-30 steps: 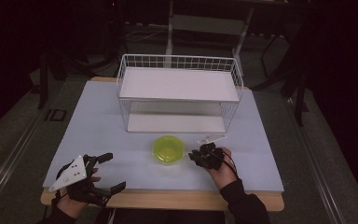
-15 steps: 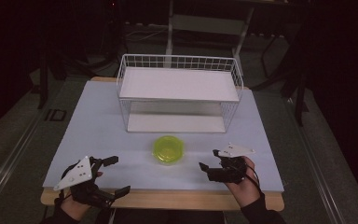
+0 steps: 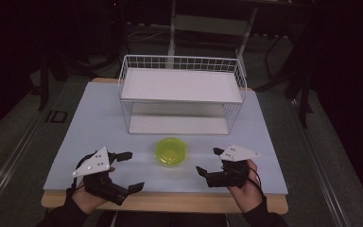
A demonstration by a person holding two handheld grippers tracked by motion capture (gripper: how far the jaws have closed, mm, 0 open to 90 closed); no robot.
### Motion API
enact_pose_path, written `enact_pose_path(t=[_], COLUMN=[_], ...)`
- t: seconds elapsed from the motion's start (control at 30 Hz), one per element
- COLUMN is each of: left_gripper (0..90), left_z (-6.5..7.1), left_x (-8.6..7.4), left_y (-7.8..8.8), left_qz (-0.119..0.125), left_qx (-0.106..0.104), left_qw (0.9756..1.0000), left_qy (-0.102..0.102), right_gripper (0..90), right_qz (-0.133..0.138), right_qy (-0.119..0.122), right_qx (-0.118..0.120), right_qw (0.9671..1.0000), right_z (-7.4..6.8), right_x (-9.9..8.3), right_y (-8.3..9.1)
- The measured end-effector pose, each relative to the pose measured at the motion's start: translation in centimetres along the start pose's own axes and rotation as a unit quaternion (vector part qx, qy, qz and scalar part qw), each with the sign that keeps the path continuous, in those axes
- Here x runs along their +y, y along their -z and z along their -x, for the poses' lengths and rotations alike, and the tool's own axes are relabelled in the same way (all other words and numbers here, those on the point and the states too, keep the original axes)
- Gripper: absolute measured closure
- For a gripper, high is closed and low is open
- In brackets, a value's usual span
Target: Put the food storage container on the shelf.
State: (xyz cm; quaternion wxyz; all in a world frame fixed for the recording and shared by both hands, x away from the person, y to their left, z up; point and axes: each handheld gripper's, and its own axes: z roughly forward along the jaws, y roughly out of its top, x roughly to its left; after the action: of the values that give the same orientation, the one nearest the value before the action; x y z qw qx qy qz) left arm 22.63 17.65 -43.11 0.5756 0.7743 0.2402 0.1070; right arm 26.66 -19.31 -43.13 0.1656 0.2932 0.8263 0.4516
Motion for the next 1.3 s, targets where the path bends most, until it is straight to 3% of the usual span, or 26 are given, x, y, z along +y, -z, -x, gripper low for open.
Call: enact_pose_path(t=[0.13, 0.2, 0.27, 0.33, 0.5, 0.7, 0.73, 0.77, 0.8, 0.83, 0.87, 0.9, 0.93, 1.0, 1.13, 1.2, 1.27, 1.3], left_gripper=[5.6, 5.7, 9.3, 9.5, 14.0, 15.4, 15.5, 16.1, 16.1, 16.2, 17.4, 21.5, 24.3, 24.6, 32.2, 35.0, 38.3, 40.4], left_z=[-1.1, -1.8, -2.4, -3.0, -4.5, -5.7, -5.9, -6.2, -6.4, -6.6, -6.6, -7.1, -7.1, -7.3, -7.7, -8.0, -8.3, -8.4], left_x=[1.0, 1.4, 1.6, 1.8, 1.9, 1.3, 1.1, 0.9, 0.7, 0.5, 0.5, -0.2, -0.2, -0.6, -1.4, -1.8, -2.3, -2.5], left_y=[-0.9, -1.4, -1.8, -2.3, -3.6, -5.8, -6.1, -6.4, -6.7, -7.0, -7.0, -7.7, -7.7, -8.2, -8.9, -9.3, -9.5, -9.7], left_qz=[-0.009, -0.015, -0.016, -0.024, -0.047, -0.080, -0.084, -0.090, -0.098, -0.102, -0.102, -0.116, -0.116, -0.124, -0.138, -0.141, -0.142, -0.143], left_qx=[0.012, 0.018, 0.027, 0.032, 0.042, 0.076, 0.083, 0.079, 0.082, 0.084, 0.084, 0.085, 0.085, 0.089, 0.088, 0.090, 0.088, 0.082], left_qw=[0.9998, 0.9995, 0.9988, 0.9979, 0.9934, 0.9833, 0.9813, 0.9791, 0.9761, 0.9737, 0.9737, 0.9662, 0.9662, 0.9610, 0.9541, 0.9499, 0.9435, 0.9416], left_qy=[0.014, 0.023, 0.038, 0.051, 0.096, 0.145, 0.152, 0.165, 0.176, 0.186, 0.186, 0.214, 0.214, 0.230, 0.250, 0.264, 0.286, 0.294], right_gripper=[14.1, 14.1, 14.1, 13.8, 11.6, 13.8, 14.5, 21.1, 21.1, 22.7, 24.1, 30.4, 30.4, 32.8, 35.9, 41.9, 44.5, 47.3], right_qz=[0.003, 0.005, -0.011, -0.013, -0.019, -0.038, -0.042, -0.047, -0.047, -0.051, -0.053, -0.068, -0.068, -0.075, -0.088, -0.096, -0.101, -0.107], right_qy=[0.037, 0.040, 0.038, 0.022, -0.060, -0.105, -0.112, -0.129, -0.129, -0.142, -0.154, -0.183, -0.183, -0.200, -0.217, -0.233, -0.244, -0.247], right_qx=[-0.005, -0.004, -0.012, -0.002, 0.027, 0.024, 0.019, 0.023, 0.023, 0.023, 0.027, 0.031, 0.031, 0.029, 0.014, 0.018, 0.021, 0.022], right_qw=[0.9993, 0.9992, 0.9991, 0.9997, 0.9976, 0.9934, 0.9926, 0.9902, 0.9902, 0.9883, 0.9863, 0.9803, 0.9803, 0.9765, 0.9720, 0.9676, 0.9642, 0.9629], right_z=[0.2, 0.2, 0.2, 0.4, 1.2, 2.1, 2.3, 2.5, 2.5, 2.7, 2.8, 3.1, 3.1, 3.4, 3.8, 4.0, 4.0, 4.0], right_x=[1.5, 1.7, 2.2, 2.5, 3.1, 2.7, 2.6, 2.5, 2.5, 2.4, 2.3, 2.2, 2.2, 2.0, 1.5, 1.3, 1.2, 1.1], right_y=[-0.9, -1.2, -1.9, -2.5, -4.1, -5.8, -6.0, -6.4, -6.4, -6.6, -6.8, -7.3, -7.3, -7.8, -8.6, -8.9, -9.2, -9.4])
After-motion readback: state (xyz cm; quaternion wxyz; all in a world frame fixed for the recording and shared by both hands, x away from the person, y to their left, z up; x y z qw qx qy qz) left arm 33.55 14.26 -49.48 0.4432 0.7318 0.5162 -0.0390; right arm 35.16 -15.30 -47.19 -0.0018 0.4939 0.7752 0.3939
